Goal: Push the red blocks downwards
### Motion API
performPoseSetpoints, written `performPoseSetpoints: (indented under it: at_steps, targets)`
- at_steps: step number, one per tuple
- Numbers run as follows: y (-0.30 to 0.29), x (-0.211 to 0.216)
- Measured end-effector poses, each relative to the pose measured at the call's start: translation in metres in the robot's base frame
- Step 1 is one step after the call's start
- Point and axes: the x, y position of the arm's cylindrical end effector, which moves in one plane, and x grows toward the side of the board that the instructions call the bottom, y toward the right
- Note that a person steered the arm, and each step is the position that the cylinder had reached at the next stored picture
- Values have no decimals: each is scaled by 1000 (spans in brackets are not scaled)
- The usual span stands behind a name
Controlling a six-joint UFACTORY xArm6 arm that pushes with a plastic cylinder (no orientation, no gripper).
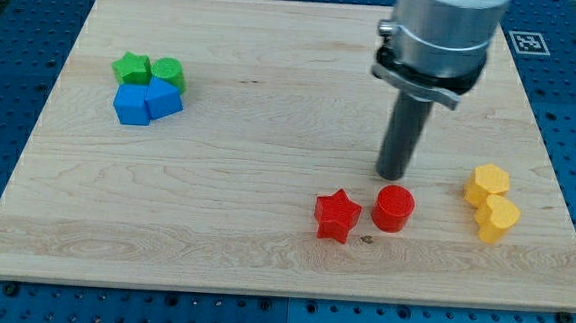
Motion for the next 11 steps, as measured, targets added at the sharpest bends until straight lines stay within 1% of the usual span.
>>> performPoseSetpoints:
  at_steps: [1, 2, 3, 4, 5, 6, 7, 8, 9, 10, 11]
  targets:
    - [22, 31]
    - [4, 57]
    - [-6, 73]
    - [5, 48]
    - [-12, 34]
    - [-48, 38]
    - [-62, 52]
    - [-62, 53]
    - [-68, 34]
    - [-96, 31]
    - [-112, 47]
